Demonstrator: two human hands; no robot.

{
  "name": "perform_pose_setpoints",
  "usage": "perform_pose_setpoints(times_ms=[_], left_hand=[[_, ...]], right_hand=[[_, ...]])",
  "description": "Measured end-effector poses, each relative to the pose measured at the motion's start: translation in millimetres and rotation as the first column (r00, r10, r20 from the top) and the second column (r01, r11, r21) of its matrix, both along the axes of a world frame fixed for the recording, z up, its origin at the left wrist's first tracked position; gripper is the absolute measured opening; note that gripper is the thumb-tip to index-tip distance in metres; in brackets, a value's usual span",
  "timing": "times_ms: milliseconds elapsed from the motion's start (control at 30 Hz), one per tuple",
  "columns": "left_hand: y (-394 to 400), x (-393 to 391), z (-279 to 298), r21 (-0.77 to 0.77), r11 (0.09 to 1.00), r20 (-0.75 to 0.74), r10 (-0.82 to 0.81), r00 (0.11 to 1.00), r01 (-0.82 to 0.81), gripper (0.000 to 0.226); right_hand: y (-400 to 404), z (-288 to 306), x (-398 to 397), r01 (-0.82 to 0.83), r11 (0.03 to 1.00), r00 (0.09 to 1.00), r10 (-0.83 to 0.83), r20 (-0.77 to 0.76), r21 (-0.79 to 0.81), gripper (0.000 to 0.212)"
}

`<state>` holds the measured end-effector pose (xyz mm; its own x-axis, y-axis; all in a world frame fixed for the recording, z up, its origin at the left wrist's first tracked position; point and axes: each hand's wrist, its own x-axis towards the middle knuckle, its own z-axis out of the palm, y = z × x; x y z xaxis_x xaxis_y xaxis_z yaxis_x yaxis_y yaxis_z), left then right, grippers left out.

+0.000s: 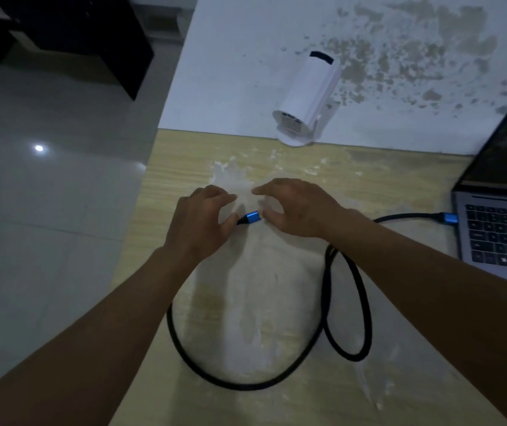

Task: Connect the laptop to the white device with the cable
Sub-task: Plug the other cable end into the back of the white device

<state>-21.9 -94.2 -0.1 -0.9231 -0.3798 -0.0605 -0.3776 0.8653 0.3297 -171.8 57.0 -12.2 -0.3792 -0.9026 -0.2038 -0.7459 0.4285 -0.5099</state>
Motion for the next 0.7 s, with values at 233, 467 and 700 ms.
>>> perform_pose_setpoints(times_ms=[233,467,700], left_hand=[[-15,8,-30,0.094,0.993,0.007,-0.072,0.997,0.071,0.038],[-20,6,-42,0.149,0.983,-0.087,-0.100,0.991,0.112,0.045],[-12,-3,-27,0.138,0.977,-0.311,-0.112,0.944,0.161,0.053]], right_hand=[[-33,-16,8,-0.112,0.980,0.992,0.119,-0.035,0.166,0.036],[-42,-23,7,-0.006,0.981,0.994,-0.015,0.109,0.193,0.008],[-27,-1,-2,0.570,0.807,0.494,-0.486,0.721,0.153,0.011]])
